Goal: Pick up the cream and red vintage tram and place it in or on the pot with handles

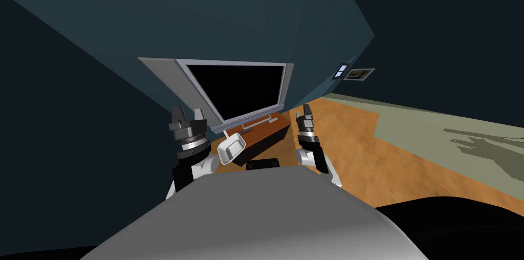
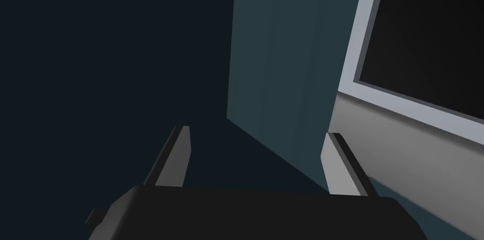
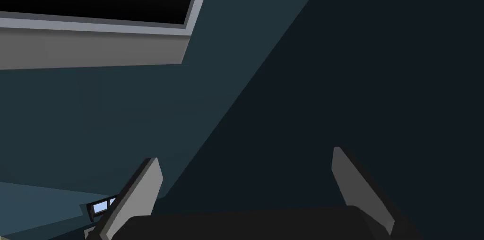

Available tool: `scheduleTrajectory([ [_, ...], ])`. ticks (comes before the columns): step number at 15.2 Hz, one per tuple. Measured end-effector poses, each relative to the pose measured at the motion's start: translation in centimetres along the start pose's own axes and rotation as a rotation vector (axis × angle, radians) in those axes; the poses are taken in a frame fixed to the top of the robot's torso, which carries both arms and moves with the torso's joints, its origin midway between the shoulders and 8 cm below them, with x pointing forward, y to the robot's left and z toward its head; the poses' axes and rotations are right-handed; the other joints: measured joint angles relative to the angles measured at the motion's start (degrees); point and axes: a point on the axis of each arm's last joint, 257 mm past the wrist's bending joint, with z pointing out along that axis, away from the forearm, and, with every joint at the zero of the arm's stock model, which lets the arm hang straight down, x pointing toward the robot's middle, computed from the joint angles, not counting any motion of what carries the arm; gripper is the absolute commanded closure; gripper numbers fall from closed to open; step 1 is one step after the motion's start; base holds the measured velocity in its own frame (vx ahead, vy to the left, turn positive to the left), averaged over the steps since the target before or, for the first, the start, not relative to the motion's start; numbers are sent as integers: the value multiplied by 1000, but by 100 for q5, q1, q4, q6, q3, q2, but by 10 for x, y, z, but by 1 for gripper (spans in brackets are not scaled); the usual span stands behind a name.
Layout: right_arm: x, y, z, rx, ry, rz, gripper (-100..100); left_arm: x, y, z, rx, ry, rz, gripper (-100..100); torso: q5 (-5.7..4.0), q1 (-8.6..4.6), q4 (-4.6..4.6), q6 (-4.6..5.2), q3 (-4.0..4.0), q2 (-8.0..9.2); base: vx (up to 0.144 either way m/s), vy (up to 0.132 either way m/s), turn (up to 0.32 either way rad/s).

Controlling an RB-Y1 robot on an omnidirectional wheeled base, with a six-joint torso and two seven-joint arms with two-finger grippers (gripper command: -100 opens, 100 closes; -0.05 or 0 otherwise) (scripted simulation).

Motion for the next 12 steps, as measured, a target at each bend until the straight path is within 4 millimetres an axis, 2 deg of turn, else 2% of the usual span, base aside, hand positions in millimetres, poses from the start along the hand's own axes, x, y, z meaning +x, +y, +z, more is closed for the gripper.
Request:
scheduleTrajectory([
  [3,0,0,0,0,0,0,0,7,12,1,-16,42,-15,-100,-1,-6,-1,3,-1,-2,1,-26,-112],
  [12,0,0,0,0,0,0,0,18,91,7,-157,81,-135,-100,-3,-14,-1,5,-3,-4,0,-36,-138],
])
